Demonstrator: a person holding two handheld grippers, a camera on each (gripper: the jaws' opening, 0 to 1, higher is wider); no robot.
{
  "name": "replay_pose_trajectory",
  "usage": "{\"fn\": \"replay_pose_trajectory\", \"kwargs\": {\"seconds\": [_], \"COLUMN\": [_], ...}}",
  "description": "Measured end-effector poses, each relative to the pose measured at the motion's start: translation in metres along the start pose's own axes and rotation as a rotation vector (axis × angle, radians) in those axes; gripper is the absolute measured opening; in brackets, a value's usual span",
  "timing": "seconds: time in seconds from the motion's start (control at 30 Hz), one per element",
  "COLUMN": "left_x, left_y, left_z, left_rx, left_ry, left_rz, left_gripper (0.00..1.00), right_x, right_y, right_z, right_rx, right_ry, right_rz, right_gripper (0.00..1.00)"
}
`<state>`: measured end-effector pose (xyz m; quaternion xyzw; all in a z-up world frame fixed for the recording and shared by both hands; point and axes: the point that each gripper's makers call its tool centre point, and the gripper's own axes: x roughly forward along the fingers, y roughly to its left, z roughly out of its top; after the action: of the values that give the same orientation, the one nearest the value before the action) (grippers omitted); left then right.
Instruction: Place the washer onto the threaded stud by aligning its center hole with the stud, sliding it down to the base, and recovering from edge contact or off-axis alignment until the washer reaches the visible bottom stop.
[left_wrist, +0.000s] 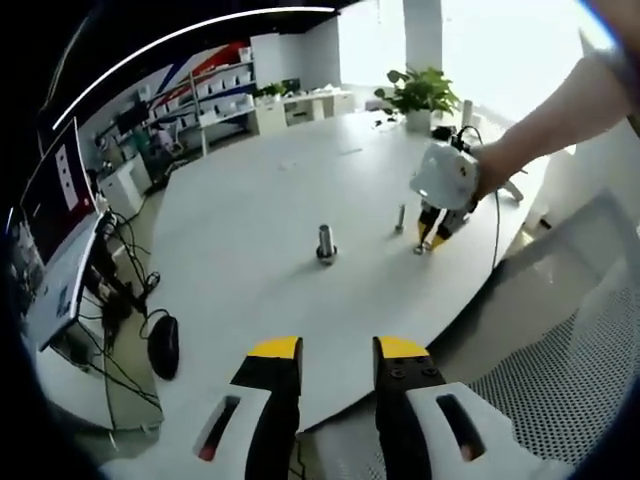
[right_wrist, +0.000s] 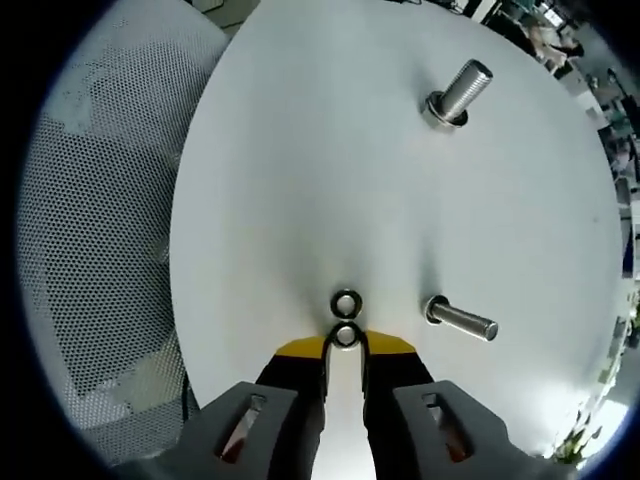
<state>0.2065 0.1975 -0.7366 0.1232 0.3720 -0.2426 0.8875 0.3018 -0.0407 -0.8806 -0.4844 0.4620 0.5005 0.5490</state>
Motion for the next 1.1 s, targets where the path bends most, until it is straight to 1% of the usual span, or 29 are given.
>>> {"fn": "replay_pose_trajectory", "kwargs": {"seconds": [0.07,0.13,0.17,0.2,0.23,0.37,0.4,0.53,0.6,0.73,0.8,0.97,1.1], "left_x": [0.002,0.000,-0.001,-0.002,-0.002,-0.001,-0.001,-0.003,-0.003,-0.003,-0.003,-0.005,-0.004], "left_y": [-0.005,-0.002,-0.001,0.001,0.001,0.000,0.000,0.004,0.004,0.003,0.004,0.006,0.005], "left_z": [-0.003,0.000,0.001,0.003,0.002,-0.001,-0.001,0.001,0.002,0.001,0.001,0.004,0.003], "left_rx": [0.015,0.029,0.020,-0.013,-0.024,0.000,0.002,-0.010,-0.013,-0.003,-0.019,-0.032,-0.039], "left_ry": [0.018,0.008,-0.004,-0.016,-0.017,0.000,0.001,-0.016,-0.019,-0.013,-0.019,-0.036,-0.039], "left_rz": [-0.010,0.001,0.005,0.003,0.001,0.007,0.007,0.020,0.019,0.018,0.014,0.023,0.019], "left_gripper": [0.28,0.28,0.28,0.28,0.28,0.28,0.28,0.28,0.28,0.28,0.29,0.29,0.29], "right_x": [0.000,0.000,0.000,0.000,0.001,0.000,0.000,0.001,0.000,-0.001,-0.002,-0.002,-0.002], "right_y": [-0.001,0.000,0.001,0.001,0.000,0.000,0.000,0.001,0.000,-0.001,-0.001,-0.001,-0.002], "right_z": [0.001,0.001,0.001,0.001,0.001,0.001,0.002,0.000,0.000,-0.001,-0.001,-0.001,-0.001], "right_rx": [0.008,0.017,0.019,0.021,0.023,0.053,0.064,0.051,0.070,0.113,0.141,0.128,0.147], "right_ry": [0.000,0.002,0.004,0.007,0.009,0.013,0.010,-0.012,-0.034,-0.057,-0.073,-0.094,-0.098], "right_rz": [0.005,0.005,0.004,0.003,0.004,0.005,0.002,-0.028,-0.040,-0.036,-0.035,-0.040,-0.028], "right_gripper": [0.14,0.14,0.14,0.14,0.14,0.14,0.14,0.14,0.14,0.14,0.14,0.14,0.14]}}
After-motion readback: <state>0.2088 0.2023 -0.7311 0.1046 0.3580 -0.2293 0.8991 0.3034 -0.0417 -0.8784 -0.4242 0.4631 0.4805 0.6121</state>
